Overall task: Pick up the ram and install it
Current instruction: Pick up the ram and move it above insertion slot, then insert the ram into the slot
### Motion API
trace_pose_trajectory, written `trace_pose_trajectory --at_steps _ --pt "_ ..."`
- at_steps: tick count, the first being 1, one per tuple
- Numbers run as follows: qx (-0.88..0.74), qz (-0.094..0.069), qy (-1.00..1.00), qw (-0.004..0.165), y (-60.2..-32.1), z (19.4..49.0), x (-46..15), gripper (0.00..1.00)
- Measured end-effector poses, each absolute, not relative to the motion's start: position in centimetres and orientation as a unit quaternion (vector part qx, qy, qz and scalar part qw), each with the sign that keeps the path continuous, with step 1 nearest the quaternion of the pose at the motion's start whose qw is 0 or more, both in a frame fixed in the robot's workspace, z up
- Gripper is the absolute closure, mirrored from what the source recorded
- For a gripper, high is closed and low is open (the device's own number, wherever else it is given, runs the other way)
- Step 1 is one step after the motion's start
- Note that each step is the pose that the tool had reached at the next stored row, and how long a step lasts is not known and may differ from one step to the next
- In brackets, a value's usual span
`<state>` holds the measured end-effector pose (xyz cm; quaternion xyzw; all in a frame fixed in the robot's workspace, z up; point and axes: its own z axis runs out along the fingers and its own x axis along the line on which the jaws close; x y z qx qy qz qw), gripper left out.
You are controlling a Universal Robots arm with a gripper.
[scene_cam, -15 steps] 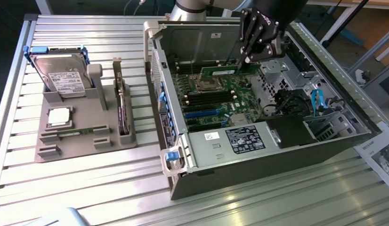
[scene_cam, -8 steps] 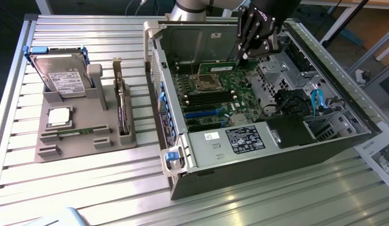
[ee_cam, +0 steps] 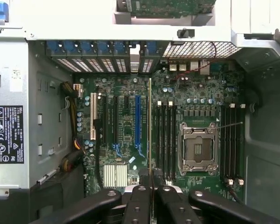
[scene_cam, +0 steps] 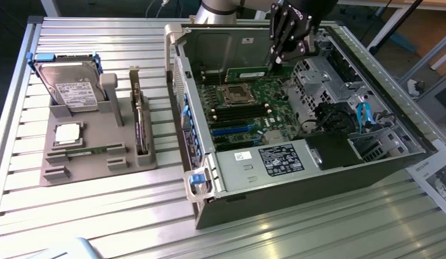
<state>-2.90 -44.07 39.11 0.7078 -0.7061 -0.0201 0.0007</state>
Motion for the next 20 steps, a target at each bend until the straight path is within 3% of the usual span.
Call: trace_pose_trajectory --at_steps 11,20 --pt "0.708 -0.020 -0.706 0.000 -41.9 39.0 -2.9 0.88" --pt "0.708 -0.023 -0.706 -0.002 -41.9 38.9 -2.9 0.88"
